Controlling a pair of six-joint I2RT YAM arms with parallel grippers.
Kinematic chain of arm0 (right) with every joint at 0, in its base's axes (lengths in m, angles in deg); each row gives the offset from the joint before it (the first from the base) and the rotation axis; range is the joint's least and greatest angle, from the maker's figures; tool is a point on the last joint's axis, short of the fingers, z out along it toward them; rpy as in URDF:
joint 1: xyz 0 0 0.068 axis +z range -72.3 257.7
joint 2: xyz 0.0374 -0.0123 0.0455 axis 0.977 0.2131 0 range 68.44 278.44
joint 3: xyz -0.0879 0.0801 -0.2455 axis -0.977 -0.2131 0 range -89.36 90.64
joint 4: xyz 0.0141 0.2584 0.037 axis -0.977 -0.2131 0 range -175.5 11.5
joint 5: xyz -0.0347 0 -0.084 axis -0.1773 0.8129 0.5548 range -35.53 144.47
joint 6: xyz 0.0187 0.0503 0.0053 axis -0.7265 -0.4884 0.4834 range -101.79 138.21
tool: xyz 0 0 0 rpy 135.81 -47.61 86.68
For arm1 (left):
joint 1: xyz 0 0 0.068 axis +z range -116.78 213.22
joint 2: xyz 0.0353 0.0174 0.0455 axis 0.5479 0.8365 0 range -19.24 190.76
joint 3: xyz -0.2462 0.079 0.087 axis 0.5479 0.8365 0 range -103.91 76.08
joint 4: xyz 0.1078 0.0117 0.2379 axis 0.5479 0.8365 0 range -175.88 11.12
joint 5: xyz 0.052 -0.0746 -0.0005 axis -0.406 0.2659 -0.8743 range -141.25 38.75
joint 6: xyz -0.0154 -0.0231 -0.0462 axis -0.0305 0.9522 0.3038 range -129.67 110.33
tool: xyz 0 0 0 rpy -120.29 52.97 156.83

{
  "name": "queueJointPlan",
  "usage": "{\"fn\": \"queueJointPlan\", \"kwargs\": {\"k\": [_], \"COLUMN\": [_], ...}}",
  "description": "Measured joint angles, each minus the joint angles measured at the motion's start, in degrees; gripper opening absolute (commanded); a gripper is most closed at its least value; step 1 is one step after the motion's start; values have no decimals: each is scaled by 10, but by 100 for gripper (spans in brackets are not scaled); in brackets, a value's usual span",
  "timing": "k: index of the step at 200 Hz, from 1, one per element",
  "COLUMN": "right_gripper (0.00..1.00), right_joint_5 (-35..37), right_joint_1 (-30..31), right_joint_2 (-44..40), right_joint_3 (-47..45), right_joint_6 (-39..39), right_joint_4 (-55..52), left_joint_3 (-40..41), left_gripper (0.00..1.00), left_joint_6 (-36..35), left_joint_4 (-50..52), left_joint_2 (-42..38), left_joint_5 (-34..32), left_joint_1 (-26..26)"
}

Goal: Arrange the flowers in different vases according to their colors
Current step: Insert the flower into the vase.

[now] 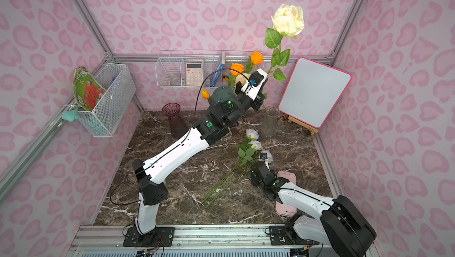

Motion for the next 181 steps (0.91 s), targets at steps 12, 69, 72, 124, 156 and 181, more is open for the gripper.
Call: {"fn": "queueJointPlan", "kwargs": {"k": [12,69,72,124,156,181], "right_gripper": [67,66,66,66,66,66], "right_joint_5": [-8,-43,-46,-60,-63,-63], "right_joint_1": [-2,-24,-25,-28,-28,-28], "right_joint_2": [19,52,51,37,29,20], "right_joint_3": [6,17,17,9,1,-1], "right_joint_6": [0,16,16,17,17,17], "right_joint_4": [5,14,14,14,13,13], "left_joint_3": [-39,-158,-160,-171,-171,-172], "left_gripper": [0,0,0,0,0,0], "left_joint_6": [6,73,77,141,163,170], "left_joint_4": [-7,-45,-46,-76,-92,-103], "left_joint_2": [29,132,135,184,211,223], "left_joint_5": [14,64,67,109,119,125], "left_joint_1": [3,34,35,61,65,68]}}
